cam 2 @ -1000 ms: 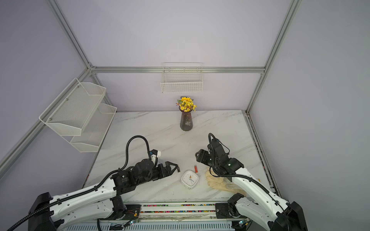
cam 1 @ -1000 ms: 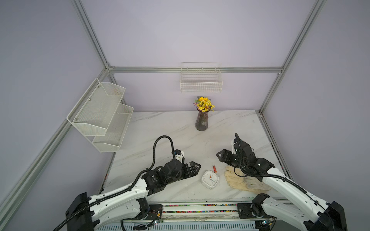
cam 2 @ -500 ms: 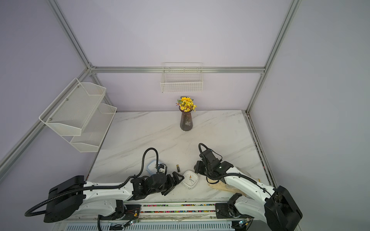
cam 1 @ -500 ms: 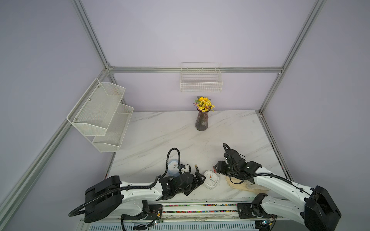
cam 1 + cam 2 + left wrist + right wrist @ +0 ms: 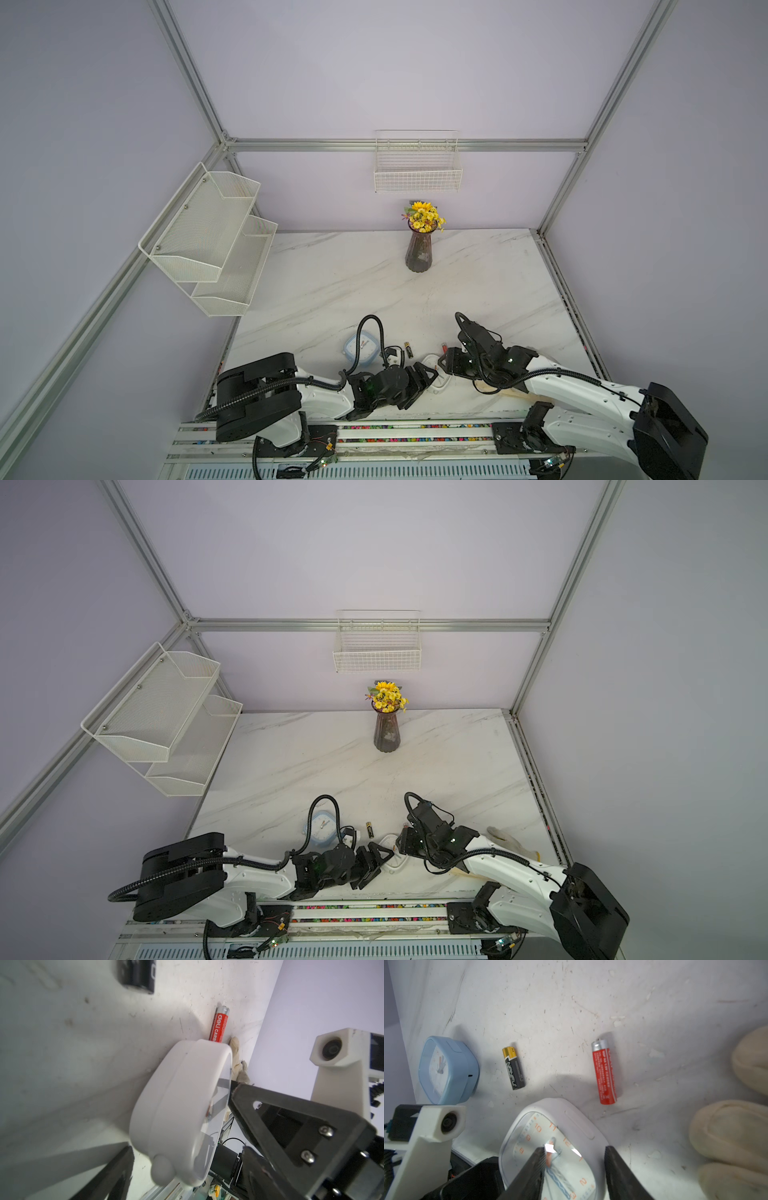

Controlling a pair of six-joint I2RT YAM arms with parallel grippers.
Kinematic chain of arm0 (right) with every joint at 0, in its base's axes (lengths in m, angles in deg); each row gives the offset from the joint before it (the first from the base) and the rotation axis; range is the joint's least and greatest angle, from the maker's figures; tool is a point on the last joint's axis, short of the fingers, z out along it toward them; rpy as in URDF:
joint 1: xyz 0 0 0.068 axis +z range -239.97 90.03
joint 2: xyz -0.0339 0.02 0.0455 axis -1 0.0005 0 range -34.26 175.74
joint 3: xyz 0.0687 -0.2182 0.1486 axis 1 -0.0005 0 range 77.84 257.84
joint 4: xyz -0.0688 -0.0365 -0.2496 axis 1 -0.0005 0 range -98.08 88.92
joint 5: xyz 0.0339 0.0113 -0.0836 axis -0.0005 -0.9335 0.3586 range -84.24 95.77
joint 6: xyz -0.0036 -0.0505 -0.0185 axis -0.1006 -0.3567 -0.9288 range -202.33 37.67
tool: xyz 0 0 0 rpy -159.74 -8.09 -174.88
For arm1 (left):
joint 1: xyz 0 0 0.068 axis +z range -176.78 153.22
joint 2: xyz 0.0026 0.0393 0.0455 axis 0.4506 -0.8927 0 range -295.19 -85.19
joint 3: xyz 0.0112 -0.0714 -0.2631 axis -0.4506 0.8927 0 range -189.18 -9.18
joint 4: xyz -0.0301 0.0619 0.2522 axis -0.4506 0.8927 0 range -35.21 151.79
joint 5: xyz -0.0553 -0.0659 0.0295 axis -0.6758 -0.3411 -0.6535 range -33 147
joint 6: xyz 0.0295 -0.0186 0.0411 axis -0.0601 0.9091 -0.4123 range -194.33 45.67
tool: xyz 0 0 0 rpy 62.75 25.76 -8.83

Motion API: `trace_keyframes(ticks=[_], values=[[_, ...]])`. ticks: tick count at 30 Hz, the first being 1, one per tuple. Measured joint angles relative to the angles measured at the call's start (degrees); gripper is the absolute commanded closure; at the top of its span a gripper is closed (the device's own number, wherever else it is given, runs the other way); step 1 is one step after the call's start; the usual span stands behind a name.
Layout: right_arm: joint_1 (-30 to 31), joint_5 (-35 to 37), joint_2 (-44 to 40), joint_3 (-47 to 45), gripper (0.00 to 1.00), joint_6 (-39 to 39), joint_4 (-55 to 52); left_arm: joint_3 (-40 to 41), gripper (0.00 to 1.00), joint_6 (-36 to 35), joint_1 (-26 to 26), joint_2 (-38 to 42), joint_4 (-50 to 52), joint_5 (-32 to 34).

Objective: Insert the battery into the alarm
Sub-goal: Adjust the alarm at the center of the board.

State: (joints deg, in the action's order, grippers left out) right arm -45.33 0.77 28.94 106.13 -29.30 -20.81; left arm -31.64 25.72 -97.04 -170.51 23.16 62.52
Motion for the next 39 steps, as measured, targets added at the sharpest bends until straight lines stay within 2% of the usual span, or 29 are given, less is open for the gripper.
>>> trace_keyframes(ticks=[10,24,39], values=[[2.10,1.25,2.34,-0.13,0.54,2.29,2.67,0.85,0.28,-0.15,-0.07,-2.84,-5.18,3.43],[3.06,2.32,2.23,-1.20,0.57,4.44,5.38,1.22,0.39,-0.61,-0.17,-2.97,-4.87,6.71],[3.50,2.40,0.66,-3.06,0.58,7.15,8.68,2.58,0.41,-0.20,-0.33,1.51,-5.51,10.49]])
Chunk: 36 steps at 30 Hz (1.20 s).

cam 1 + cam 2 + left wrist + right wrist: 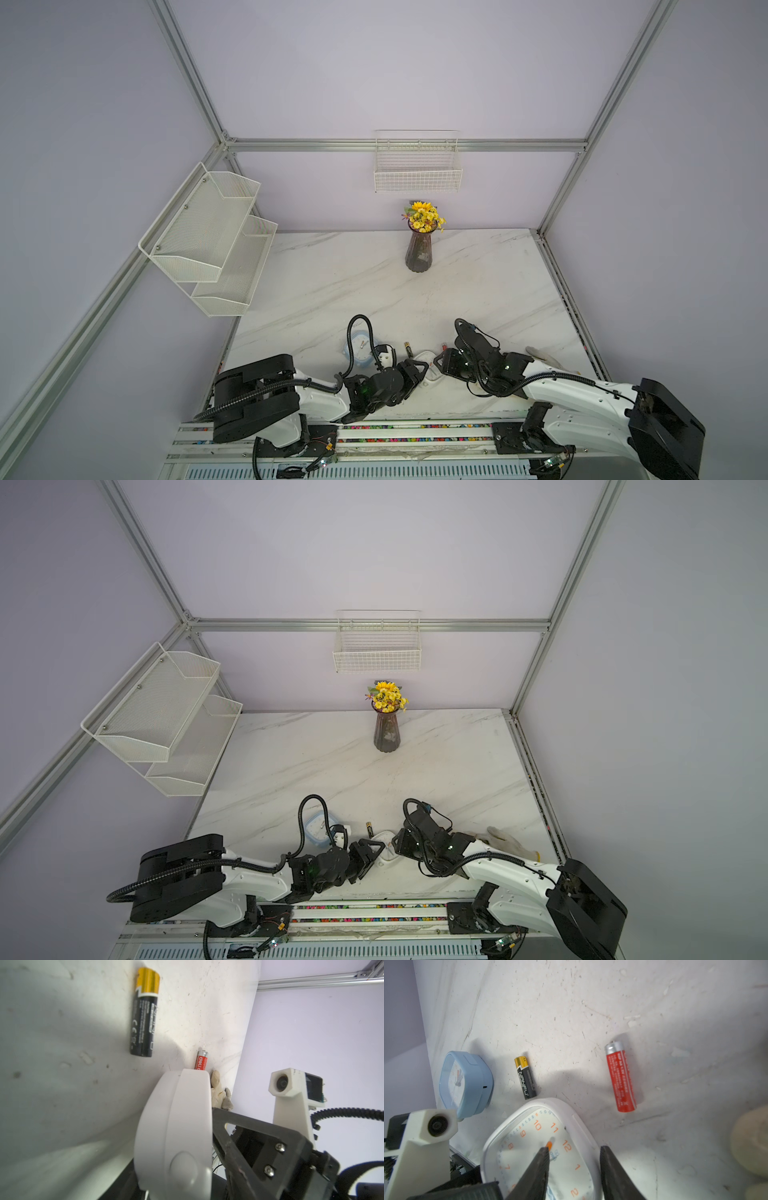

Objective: Insert the battery into the alarm
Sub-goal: Adjust the alarm at the center of the board.

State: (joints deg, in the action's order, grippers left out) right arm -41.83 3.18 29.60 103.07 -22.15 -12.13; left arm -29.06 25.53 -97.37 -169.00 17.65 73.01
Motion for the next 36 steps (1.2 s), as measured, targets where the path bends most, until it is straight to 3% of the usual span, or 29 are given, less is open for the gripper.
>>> trace_keyframes(ticks=[9,17,22,25,29,33,36], values=[[0.42,-0.09,0.11,0.00,0.57,0.04,0.28,-0.04,0.48,0.20,-0.07,-0.92,-0.07,0.24],[0.52,0.24,0.39,1.11,0.54,-0.48,-0.68,-0.31,0.75,1.22,-0.20,0.00,2.40,0.13],[0.79,2.86,0.52,5.90,0.48,-2.58,-3.52,-2.97,0.81,-0.92,-0.22,5.92,11.32,0.79],[0.79,5.03,0.48,9.73,0.45,-4.13,-5.22,-4.68,0.84,-4.13,-0.20,11.34,16.61,2.64],[0.81,10.23,0.55,16.22,0.42,-6.88,-9.25,-12.94,0.92,-12.13,0.35,16.61,32.00,6.29],[-0.07,16.63,0.55,20.83,0.40,-9.86,-11.67,-24.11,0.98,-23.21,2.60,16.24,46.36,9.01],[-4.92,17.88,1.75,22.75,0.40,-12.94,-13.11,-32.59,1.00,-31.04,5.27,12.68,54.49,9.99]])
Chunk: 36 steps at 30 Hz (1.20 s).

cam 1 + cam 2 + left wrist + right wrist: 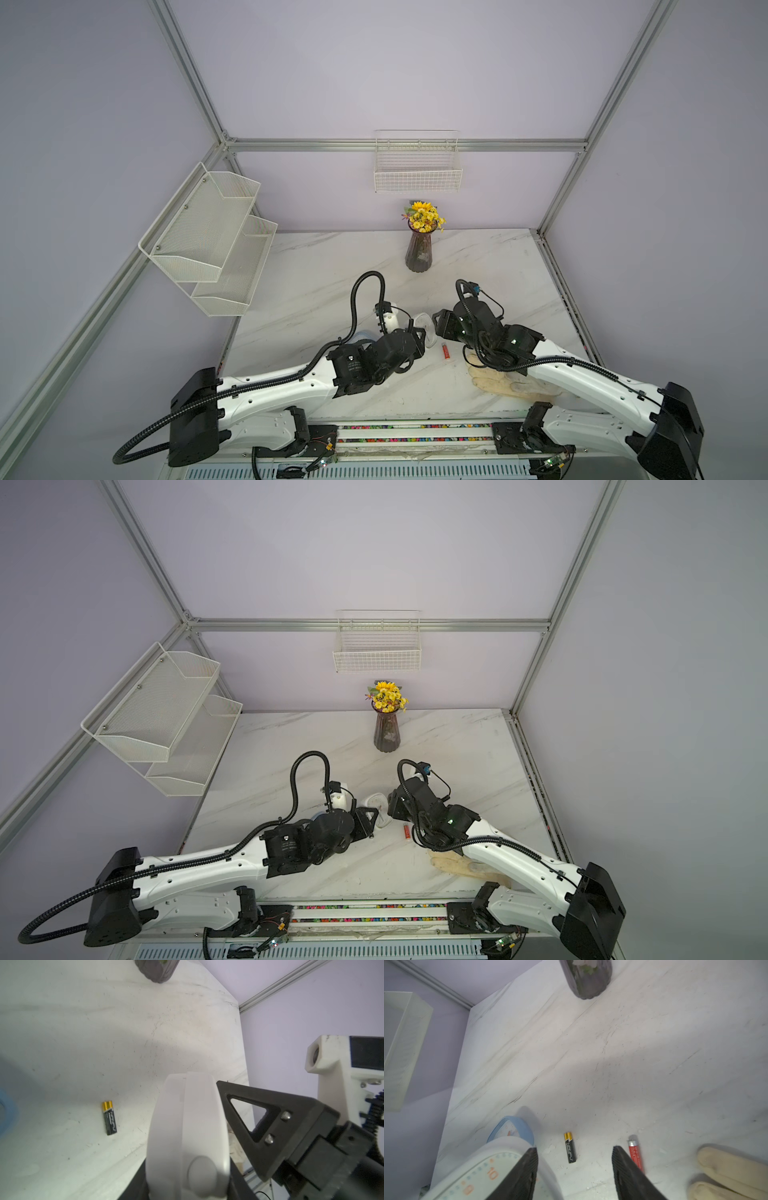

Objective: Insert the battery into the alarm
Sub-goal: Adjust the alarm at the center of the board.

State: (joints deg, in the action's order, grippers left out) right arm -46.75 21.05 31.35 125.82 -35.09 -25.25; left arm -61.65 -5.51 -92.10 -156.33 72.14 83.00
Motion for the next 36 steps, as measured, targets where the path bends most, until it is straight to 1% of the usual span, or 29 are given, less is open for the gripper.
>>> trace_keyframes(ticks=[3,5,10,14,17,20,22,27,30,35,36], values=[[-8.48,-1.14,3.39,0.98,0.40,-3.87,1.20,-8.11,1.00,-7.23,1.66,-5.68,7.37,1.49],[-13.90,-2.19,6.54,0.81,0.40,-7.19,3.93,-14.21,0.99,-12.02,2.21,-11.19,12.50,2.23],[-23.67,-6.56,11.78,-2.08,0.41,-12.92,13.66,-27.52,0.98,-22.77,2.60,-24.70,21.77,3.85],[-32.30,-10.78,14.03,-4.09,0.42,-14.56,19.15,-36.30,0.95,-29.07,2.69,-33.73,27.78,7.50],[-36.79,-13.09,15.13,-5.88,0.42,-14.53,21.92,-42.51,0.93,-32.09,2.73,-39.85,31.43,10.49],[-39.39,-15.50,15.32,-8.13,0.42,-14.23,23.23,-46.62,0.93,-34.49,2.93,-44.83,33.31,12.87],[-40.54,-16.79,15.43,-8.94,0.42,-13.99,23.32,-48.00,0.92,-35.82,2.97,-47.43,34.16,14.27],[-41.64,-19.10,15.45,-9.16,0.42,-13.70,24.04,-49.00,0.87,-38.21,3.10,-52.06,35.76,16.37],[-41.79,-20.17,15.72,-9.16,0.41,-13.64,24.57,-49.22,0.78,-38.58,3.13,-53.44,36.41,16.72],[-41.94,-21.97,16.20,-9.18,0.41,-13.60,24.63,-49.64,0.52,-38.51,3.13,-53.83,36.65,16.57],[-41.94,-22.27,16.37,-9.18,0.41,-13.60,24.70,-49.64,0.47,-38.56,3.13,-53.83,36.70,16.31]])
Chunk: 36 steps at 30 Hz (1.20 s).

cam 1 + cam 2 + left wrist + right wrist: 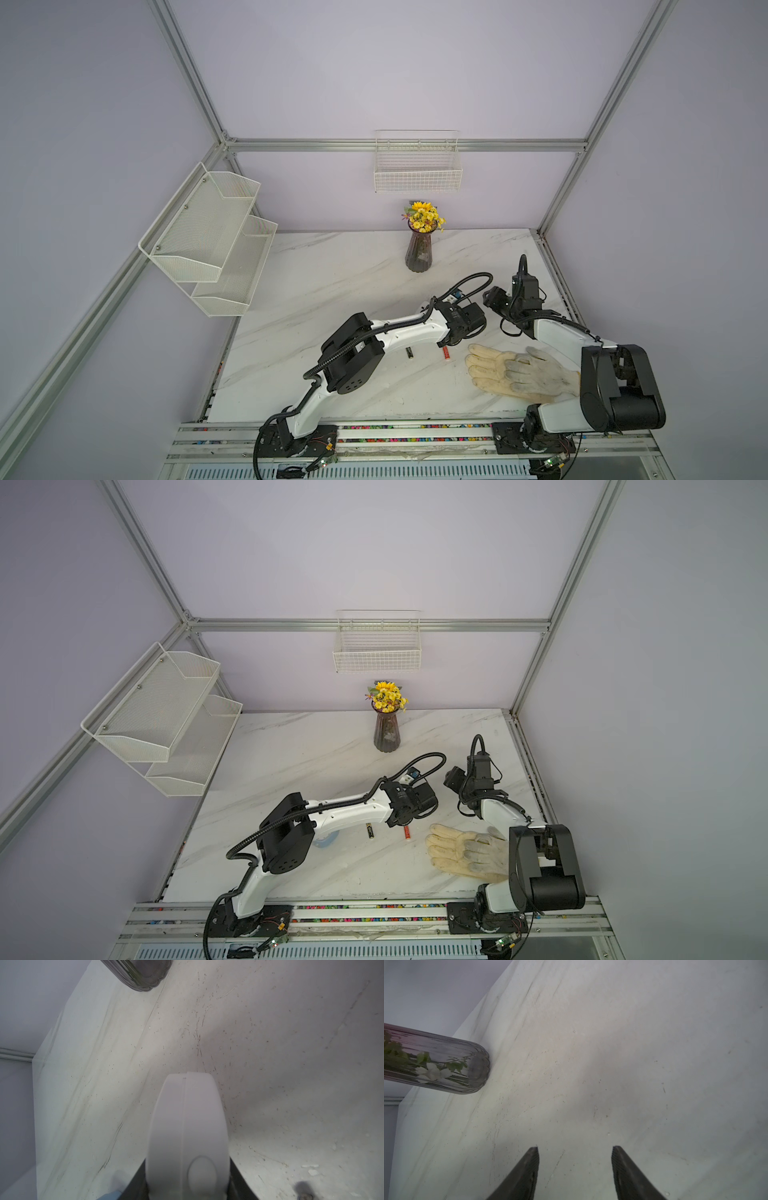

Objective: Insert the battery into the alarm
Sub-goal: Adjust the alarm at the center of the board.

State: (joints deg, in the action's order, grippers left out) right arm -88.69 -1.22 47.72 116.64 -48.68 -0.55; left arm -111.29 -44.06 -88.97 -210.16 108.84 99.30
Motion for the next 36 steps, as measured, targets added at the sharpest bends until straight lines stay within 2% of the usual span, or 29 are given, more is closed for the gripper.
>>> trace_keyframes(ticks=[8,23,28,31,34,36], values=[[-0.04,-2.03,2.38,0.00,0.41,0.00,0.33,1.55,0.31,0.83,-0.07,0.00,-0.44,-4.61],[-0.24,-6.75,3.87,0.07,0.41,-0.15,0.46,8.35,0.21,6.01,-0.07,5.40,-4.90,-12.41],[-0.20,-10.21,3.74,0.07,0.43,-0.39,0.26,13.00,0.18,7.04,0.85,13.11,-8.81,-14.29],[1.03,-10.99,3.06,0.09,0.42,-0.33,-0.79,18.53,0.16,8.09,3.48,20.33,-12.22,-16.31],[6.16,-9.49,1.73,0.94,0.34,0.24,-3.72,25.05,0.15,9.44,8.09,26.64,-16.81,-19.04],[10.75,-8.11,0.66,2.03,0.33,1.11,-5.31,29.35,0.17,10.73,11.98,29.44,-20.26,-21.88]])
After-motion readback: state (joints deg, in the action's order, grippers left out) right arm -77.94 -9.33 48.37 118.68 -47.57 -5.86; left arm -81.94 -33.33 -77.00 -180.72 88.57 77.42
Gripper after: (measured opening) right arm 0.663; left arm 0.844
